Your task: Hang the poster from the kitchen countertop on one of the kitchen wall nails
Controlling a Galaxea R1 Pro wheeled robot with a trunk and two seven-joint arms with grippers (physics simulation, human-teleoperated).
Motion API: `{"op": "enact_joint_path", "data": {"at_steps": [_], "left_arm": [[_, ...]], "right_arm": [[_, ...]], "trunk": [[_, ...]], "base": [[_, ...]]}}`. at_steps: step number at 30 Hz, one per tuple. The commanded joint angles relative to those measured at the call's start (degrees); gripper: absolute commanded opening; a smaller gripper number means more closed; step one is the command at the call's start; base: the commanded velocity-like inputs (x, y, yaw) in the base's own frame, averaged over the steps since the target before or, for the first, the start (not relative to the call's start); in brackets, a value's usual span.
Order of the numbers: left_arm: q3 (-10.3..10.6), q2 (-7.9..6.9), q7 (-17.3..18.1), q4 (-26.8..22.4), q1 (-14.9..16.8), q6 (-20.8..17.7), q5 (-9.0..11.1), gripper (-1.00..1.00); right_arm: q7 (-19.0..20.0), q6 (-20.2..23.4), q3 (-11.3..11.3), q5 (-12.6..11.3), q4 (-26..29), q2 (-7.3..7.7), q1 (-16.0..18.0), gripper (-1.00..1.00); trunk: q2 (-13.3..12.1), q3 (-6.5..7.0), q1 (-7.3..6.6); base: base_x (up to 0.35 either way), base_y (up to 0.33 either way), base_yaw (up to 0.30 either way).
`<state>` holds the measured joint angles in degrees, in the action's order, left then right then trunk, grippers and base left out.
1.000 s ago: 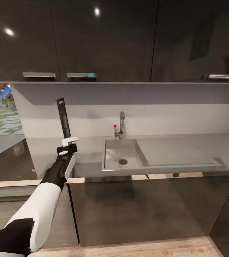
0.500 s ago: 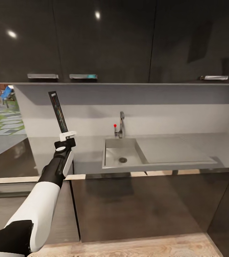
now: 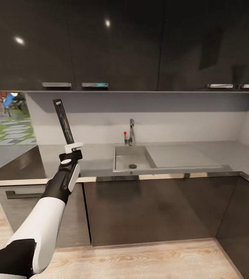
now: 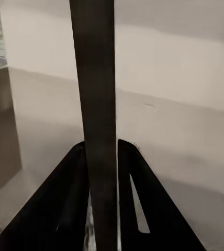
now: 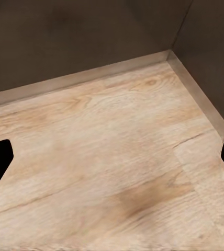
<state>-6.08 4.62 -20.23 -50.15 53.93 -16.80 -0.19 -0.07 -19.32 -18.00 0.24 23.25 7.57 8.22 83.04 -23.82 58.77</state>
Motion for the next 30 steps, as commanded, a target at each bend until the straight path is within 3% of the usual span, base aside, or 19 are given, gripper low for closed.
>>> {"op": "enact_joint_path", "data": {"at_steps": [1,30], "left_arm": [[-0.07,0.04,-0.2,-0.09,0.04,-0.34,-0.1,-1.0],[0.1,0.13,0.1,-0.34,0.04,-0.16,0.36,-1.0]], "right_arm": [[-0.01,-0.19,-0.11,0.03,-0.05,-0.01,0.04,1.0],[-0.02,-0.19,-0.11,0.04,-0.05,-0.01,0.04,1.0]], "trunk": [[0.04,-0.07,-0.04],[0.04,-0.07,-0.04]], "base": [[-0.337,0.0,0.0],[-0.339,0.0,0.0]]}}
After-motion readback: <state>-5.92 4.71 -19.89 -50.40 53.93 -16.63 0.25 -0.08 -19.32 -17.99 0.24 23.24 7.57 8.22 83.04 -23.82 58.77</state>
